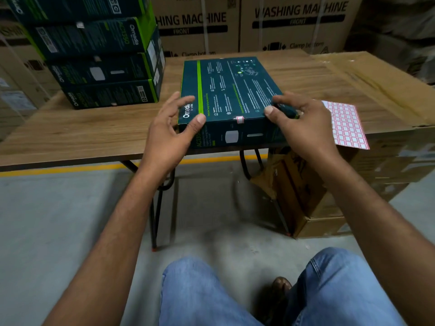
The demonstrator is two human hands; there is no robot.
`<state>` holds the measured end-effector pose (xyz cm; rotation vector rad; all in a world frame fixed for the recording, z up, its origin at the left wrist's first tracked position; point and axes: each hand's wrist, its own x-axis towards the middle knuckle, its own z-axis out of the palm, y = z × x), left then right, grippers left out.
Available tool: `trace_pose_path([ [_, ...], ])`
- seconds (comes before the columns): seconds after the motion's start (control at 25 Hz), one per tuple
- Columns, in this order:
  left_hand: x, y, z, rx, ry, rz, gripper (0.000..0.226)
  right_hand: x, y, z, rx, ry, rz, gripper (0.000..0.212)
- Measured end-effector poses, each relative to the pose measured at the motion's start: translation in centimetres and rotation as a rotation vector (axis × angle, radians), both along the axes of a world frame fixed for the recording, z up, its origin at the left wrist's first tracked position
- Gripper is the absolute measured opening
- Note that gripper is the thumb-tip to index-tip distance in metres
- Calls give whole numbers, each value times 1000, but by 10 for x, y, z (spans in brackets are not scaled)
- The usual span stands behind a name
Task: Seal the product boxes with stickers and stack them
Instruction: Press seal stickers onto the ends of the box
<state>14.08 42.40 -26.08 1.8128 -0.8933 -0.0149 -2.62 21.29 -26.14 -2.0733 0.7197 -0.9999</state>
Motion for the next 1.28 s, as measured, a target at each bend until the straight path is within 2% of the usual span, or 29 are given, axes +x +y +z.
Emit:
trace_pose_path([
  [0.08,-4,-4,3,12,151,33,60,4,-1,11,73,48,7,43],
  [0.16,-8,-7,8,2,286,37,65,7,-3,17,175,87,25,47],
  [0.28,-9,-7,12,-47,283,37,51,3,0,22,318,97,109,53],
  [0.36,-12,0,16,-50,230,50,45,-9,3,27,330,79,225,58],
  [0.44,-15,9,24,-49,172,74,45,-25,6,33,221,138,356,77],
  [0.52,-16,16,38,-127,150,79,44,-34,8,40,56,198,380,99],
  [0.56,-18,19,45,-167,128,79,43,-34,9,44,-22,189,364,102],
  [0.68,-19,18,63,-257,57,71,39,-30,9,59,-206,65,231,88],
  [0.76,-20,15,74,-300,16,61,39,-30,8,73,-307,22,146,86],
  [0.96,-15,16,94,-379,-52,-24,73,-34,7,101,-434,-41,57,91],
  [1.04,-10,17,98,-364,-140,-41,82,-36,5,118,-443,-71,50,91],
  [1.12,-7,15,101,-357,-192,-38,82,-39,4,136,-431,-78,58,91],
  [1.28,0,12,100,-365,-92,-137,71,-43,8,156,-471,-67,84,94],
])
